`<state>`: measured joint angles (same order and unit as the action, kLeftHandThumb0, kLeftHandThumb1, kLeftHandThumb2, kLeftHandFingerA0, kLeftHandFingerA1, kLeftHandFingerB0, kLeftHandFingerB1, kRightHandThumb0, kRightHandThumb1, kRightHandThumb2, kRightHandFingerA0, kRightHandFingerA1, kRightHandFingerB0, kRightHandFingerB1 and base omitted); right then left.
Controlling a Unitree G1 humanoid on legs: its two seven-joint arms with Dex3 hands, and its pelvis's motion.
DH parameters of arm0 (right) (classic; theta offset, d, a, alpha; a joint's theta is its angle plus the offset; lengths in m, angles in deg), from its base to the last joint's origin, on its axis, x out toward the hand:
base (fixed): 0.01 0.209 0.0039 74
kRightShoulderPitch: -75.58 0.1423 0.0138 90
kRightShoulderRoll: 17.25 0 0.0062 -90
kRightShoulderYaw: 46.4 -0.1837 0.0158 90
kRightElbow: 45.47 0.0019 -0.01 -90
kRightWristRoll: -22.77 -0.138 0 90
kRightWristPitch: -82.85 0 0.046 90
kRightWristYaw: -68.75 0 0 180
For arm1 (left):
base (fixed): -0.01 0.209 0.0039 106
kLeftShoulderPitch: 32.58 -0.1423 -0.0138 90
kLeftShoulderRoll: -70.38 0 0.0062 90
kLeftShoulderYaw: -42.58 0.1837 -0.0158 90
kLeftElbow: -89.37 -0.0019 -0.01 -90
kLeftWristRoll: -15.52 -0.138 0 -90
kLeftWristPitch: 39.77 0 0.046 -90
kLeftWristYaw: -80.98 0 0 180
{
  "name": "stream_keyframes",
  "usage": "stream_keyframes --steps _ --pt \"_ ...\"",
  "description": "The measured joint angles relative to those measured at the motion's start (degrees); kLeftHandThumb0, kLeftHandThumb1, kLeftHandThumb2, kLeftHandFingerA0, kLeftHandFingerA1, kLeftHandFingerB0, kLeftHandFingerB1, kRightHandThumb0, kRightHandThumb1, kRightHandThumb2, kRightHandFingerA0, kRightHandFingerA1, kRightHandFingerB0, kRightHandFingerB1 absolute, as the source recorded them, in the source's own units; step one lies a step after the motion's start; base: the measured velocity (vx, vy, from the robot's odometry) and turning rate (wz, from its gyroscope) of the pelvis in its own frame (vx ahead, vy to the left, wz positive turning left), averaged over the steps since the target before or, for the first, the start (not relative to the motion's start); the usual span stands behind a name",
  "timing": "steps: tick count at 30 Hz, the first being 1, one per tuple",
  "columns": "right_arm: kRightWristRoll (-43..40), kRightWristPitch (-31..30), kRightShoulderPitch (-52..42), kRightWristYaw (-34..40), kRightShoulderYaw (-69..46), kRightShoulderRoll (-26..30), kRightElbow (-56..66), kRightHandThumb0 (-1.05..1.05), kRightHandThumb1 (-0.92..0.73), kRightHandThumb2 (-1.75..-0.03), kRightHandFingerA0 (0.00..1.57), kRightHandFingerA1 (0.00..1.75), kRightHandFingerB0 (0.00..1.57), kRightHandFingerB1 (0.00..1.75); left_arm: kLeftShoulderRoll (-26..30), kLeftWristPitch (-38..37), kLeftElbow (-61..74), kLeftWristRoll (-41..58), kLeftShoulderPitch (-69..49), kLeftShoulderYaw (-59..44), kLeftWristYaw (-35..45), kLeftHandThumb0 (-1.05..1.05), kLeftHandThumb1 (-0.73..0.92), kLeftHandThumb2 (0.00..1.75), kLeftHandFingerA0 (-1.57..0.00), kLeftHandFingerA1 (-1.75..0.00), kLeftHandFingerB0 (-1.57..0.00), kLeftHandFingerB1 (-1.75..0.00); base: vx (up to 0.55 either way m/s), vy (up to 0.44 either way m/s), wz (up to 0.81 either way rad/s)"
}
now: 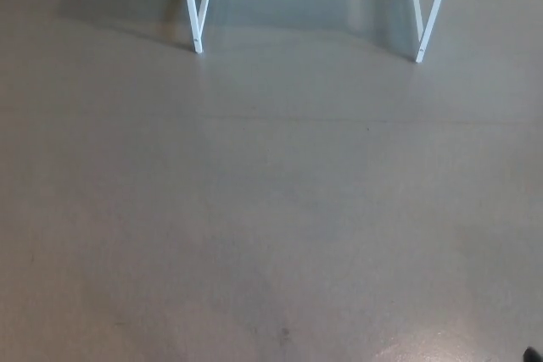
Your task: The robot walk towards a table in front and uses its left hand to pick up the pot from the base and pour water to the cup on the right hand side
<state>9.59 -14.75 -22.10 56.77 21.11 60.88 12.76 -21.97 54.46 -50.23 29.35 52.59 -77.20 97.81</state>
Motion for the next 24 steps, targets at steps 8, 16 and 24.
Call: stream_keyframes --steps 8,16,24 --pt "-7.71 -4.59 0.21 -3.04 -5.97 -2.3 5.69 -0.33 -0.74 -0.62 0.09 0.28 0.0 0.18 0.77 1.81 0.06 6.26 1.21 -7.13 6.07 0.0 0.66 0.59 -0.19 -0.37 -0.24 -0.31 0.01 0.01 0.01" --pt "-13.56 -9.91 0.2 -4.36 -8.11 -3.17 8.79 -0.29 -0.73 -0.64 0.1 0.32 0.0 0.2 1.59 3.88 -0.47 11.17 1.67 -9.33 11.52 0.02 0.65 0.59 -0.21 -0.37 -0.23 -0.3 0.12 -0.268 0.14" --pt "-15.47 -11.57 0.39 -4.36 -8.21 -2.59 9.48 -0.33 -0.73 -0.61 0.11 0.32 0.0 0.25 1.42 4.96 0.41 12.76 1.09 -8.94 13.52 -0.01 0.62 0.58 -0.21 -0.36 -0.27 -0.31 0.24 -0.093 -0.03"
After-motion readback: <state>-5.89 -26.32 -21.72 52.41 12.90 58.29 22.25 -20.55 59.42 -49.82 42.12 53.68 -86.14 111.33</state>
